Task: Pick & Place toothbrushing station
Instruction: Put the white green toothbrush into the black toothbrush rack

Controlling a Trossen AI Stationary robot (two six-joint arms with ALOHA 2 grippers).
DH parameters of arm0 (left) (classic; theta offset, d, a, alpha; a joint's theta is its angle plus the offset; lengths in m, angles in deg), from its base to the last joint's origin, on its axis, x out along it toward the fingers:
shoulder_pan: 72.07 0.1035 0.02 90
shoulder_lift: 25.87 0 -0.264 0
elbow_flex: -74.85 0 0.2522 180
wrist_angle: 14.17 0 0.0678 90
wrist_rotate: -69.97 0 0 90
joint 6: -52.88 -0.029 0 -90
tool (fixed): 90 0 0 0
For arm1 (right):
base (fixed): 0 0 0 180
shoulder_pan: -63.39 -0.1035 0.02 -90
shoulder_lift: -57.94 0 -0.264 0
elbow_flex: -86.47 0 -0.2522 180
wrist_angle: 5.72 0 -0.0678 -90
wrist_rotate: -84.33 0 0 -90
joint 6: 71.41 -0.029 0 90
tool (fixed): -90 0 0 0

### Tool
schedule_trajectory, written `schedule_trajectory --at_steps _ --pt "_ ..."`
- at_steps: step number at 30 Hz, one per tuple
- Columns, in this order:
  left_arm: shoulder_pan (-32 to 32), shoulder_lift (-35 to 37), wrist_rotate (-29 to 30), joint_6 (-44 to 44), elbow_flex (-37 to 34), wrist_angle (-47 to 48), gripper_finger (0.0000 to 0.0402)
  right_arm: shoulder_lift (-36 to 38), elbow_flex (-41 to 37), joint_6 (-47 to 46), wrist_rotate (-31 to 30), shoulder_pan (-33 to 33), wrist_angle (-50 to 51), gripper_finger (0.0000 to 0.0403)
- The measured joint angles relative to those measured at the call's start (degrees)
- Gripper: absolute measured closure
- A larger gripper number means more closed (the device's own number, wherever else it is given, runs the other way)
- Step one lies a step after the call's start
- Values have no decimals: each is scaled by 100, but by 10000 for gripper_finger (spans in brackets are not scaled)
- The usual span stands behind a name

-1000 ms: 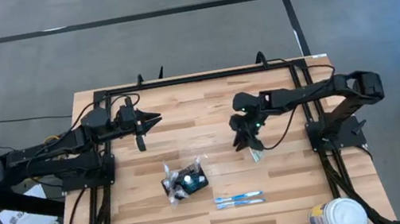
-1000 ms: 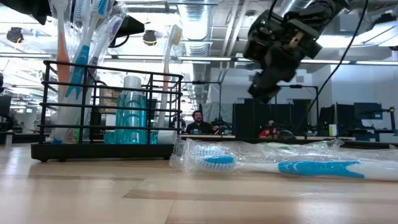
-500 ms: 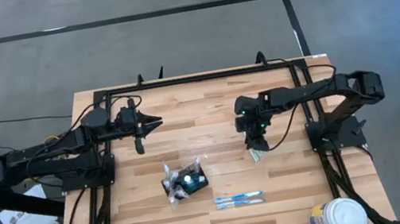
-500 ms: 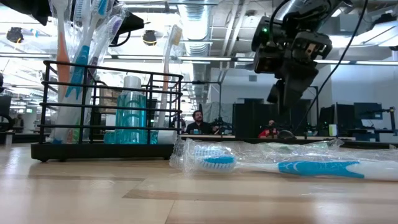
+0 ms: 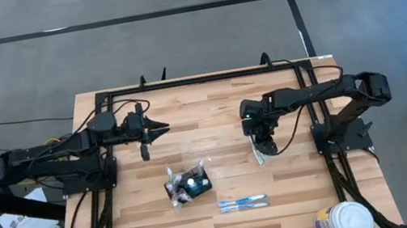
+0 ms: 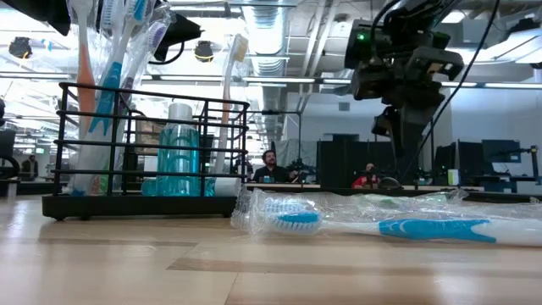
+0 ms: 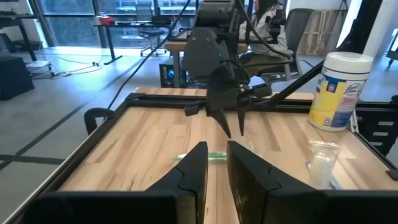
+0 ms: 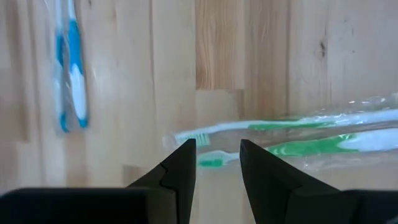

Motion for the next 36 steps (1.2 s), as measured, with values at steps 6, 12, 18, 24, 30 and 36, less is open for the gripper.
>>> schedule_trajectory --at_steps 6,12,18,24,30,36 --pt "0 0 1 0 1 -4 349 0 2 1033 -309 -217 158 288" --pt "2 0 2 0 1 -9 349 0 4 1973 -539 -527 209 288" --pt "2 0 2 0 1 -13 349 0 4 2699 -1668 -872 229 288" --pt "2 0 2 0 1 -13 349 0 4 3498 -1853 -1100 236 288" --pt "2 0 2 0 1 -13 349 -2 -35 4115 -1860 -1209 433 288" --pt "4 0 4 0 1 -13 349 -9 -162 4135 -2065 -1296 472 288"
